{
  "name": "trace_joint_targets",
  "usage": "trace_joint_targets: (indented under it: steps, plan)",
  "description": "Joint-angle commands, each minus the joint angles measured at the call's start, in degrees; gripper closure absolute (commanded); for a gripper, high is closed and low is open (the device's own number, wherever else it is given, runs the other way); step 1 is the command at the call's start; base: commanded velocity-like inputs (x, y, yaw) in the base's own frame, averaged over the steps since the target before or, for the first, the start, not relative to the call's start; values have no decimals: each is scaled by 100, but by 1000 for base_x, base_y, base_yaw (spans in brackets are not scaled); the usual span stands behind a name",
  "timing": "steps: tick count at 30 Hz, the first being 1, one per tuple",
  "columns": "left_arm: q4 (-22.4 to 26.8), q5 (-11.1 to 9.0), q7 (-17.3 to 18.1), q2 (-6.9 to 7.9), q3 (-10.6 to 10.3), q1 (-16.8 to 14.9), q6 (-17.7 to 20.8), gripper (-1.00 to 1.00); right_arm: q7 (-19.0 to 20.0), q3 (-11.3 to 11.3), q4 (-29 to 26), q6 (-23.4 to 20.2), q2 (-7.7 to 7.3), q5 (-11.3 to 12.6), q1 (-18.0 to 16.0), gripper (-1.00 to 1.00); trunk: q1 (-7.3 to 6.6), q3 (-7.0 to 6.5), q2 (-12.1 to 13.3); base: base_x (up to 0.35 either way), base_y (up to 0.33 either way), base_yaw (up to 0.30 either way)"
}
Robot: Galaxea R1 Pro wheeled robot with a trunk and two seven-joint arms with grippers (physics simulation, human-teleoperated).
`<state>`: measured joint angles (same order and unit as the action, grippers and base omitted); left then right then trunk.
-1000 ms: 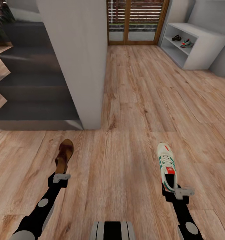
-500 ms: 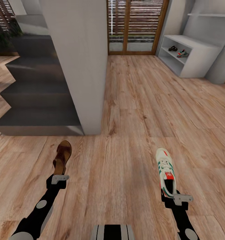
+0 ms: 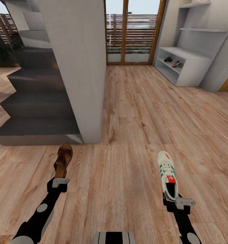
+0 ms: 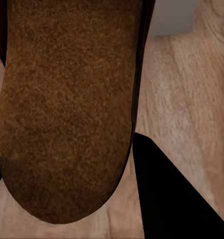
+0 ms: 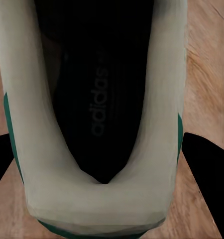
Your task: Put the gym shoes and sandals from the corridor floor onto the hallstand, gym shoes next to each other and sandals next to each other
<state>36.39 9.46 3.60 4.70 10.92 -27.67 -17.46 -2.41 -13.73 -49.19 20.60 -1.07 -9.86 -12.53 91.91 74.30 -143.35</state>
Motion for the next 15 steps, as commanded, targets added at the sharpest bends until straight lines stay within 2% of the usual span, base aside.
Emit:
trace_joint_targets:
  steps: [1,9,15]
  plan:
    - [-8,74,45,-7,41,-2,-20,100,-23,-7,6,14,1,-51,-3,100,-3,-25,0,0,0,-197]
    - [-59,72,36,-34,37,-2,-20,100,-23,-7,40,14,1,-51,-3,100,-27,-248,17,0,0,-216]
    - [-62,73,36,-35,38,-2,-23,100,-23,1,92,21,4,-51,-3,100,-159,-392,258,0,0,-221]
